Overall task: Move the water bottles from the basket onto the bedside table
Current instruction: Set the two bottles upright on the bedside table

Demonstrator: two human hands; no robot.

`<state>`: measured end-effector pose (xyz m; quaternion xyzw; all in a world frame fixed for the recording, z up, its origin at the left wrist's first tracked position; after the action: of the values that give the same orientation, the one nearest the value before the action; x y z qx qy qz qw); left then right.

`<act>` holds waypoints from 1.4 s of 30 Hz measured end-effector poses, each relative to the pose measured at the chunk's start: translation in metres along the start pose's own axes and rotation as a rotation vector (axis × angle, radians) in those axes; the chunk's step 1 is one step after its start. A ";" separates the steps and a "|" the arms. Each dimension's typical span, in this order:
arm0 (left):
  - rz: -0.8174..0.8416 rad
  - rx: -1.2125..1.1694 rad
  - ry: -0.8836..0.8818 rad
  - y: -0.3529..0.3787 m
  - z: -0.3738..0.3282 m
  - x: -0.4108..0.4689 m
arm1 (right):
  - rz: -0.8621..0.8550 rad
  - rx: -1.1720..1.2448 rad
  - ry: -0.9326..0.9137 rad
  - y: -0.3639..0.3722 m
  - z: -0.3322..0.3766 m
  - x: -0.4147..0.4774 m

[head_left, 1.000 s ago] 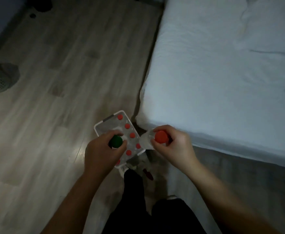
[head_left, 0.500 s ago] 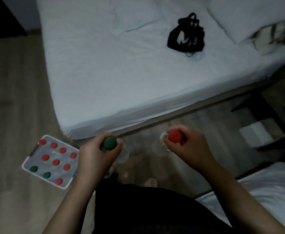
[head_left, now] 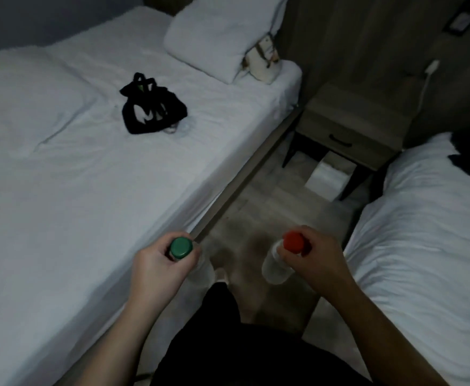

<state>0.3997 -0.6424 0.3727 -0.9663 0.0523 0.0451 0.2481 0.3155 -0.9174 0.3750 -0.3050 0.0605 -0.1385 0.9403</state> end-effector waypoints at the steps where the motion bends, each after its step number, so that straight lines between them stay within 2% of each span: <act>1: 0.032 0.003 0.009 0.012 -0.006 0.018 | -0.038 0.002 0.027 -0.009 -0.009 0.009; 7: 0.183 0.121 0.152 0.082 -0.052 0.134 | -0.199 -0.046 0.097 -0.052 -0.044 0.087; 10: 0.283 0.185 0.201 0.115 -0.079 0.196 | -0.247 -0.090 0.185 -0.068 -0.055 0.130; 13: 0.356 0.250 0.273 0.145 -0.113 0.249 | -0.377 -0.053 0.273 -0.092 -0.068 0.163; 18: 0.424 0.269 0.412 0.187 -0.166 0.316 | -0.527 0.001 0.258 -0.125 -0.068 0.210; 23: 0.417 0.250 0.392 0.220 -0.186 0.353 | -0.549 0.056 0.327 -0.142 -0.092 0.240; 29: 0.467 0.221 0.314 0.273 -0.194 0.383 | -0.585 0.000 0.420 -0.173 -0.147 0.270; 34: 0.425 0.236 0.359 0.323 -0.216 0.408 | -0.624 -0.077 0.287 -0.217 -0.178 0.317; 36: 0.416 0.281 0.408 0.350 -0.232 0.418 | -0.608 -0.059 0.290 -0.238 -0.196 0.339; 39: 0.398 0.319 0.343 0.390 -0.254 0.435 | -0.572 -0.052 0.326 -0.272 -0.224 0.371; 42: 0.376 0.327 0.357 0.428 -0.288 0.448 | -0.556 -0.043 0.305 -0.310 -0.244 0.400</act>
<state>0.8082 -1.1901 0.3703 -0.8797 0.2795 -0.0891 0.3744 0.5795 -1.4127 0.3493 -0.3054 0.1182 -0.4330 0.8398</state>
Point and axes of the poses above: each hand's wrist, its own x-axis towards the middle knuckle, its own y-axis out of the palm, z = x × y, the point moved 10 cm from there along x, towards the middle knuckle, and after that the axes turned 4 degrees about -y, right-handed, at the moved point
